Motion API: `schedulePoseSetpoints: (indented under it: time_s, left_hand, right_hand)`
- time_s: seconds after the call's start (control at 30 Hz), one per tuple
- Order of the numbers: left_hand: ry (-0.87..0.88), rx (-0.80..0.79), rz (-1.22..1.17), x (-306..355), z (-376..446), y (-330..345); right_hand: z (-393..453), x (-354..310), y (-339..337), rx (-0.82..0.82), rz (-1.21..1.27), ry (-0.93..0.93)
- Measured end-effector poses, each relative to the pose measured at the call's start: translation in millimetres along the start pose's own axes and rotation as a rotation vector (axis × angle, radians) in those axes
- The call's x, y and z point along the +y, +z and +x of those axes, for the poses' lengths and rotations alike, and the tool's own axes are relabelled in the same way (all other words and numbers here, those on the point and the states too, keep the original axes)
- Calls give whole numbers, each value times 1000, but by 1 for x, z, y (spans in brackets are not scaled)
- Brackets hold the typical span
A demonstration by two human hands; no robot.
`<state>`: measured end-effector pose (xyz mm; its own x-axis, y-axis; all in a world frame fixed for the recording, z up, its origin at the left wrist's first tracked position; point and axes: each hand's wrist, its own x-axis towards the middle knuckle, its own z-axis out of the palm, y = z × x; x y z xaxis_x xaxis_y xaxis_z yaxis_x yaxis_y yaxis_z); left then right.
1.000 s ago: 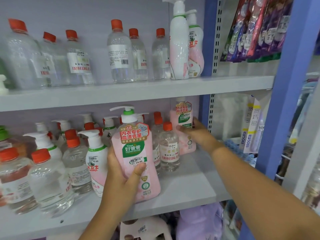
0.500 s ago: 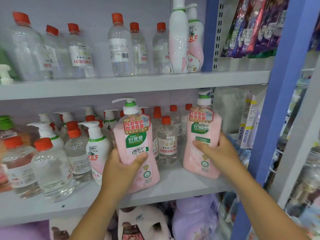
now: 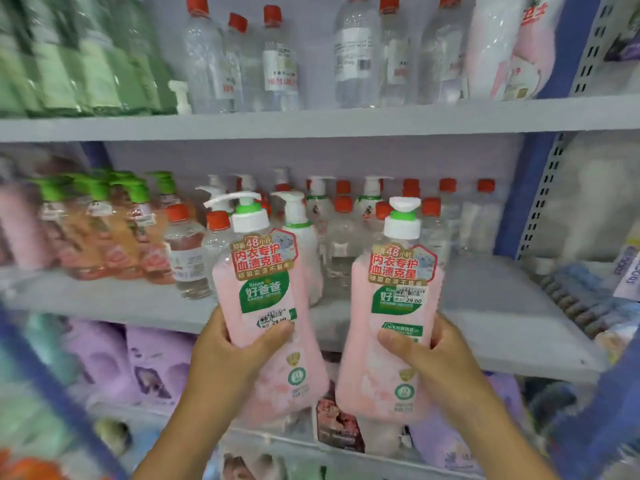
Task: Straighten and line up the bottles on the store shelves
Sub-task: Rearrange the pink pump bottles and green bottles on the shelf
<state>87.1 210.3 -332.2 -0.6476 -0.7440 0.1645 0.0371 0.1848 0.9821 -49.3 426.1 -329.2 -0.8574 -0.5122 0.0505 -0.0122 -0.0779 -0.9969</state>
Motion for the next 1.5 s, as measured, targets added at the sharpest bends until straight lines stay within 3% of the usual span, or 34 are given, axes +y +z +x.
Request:
schedulePoseSetpoints:
  time_s: [0.2,0.4,0.67,0.83,1.13,1.5]
  left_hand:
    - [-90,237,63,-37,-31,-118]
    - [-191,420,-95,-57,-55,-236]
    - [-156,495,-143,-49,-69,-437]
    - [-191,534,-167,-56,-74,-538]
    - [-248,575,-97,-81,-18,-632]
    - [-219,514,106,-87,146,-709]
  right_hand:
    - [-12,49,102,-197,-84,120]
    - [-24,53,223,-354,-69,153]
    - [-62,44,432,-515,-38,55]
    - [-77,52,545,-515,-72,55]
    - [-50,66,650,-566,-101,99]
    - [63,41,776,-515,-69,41]
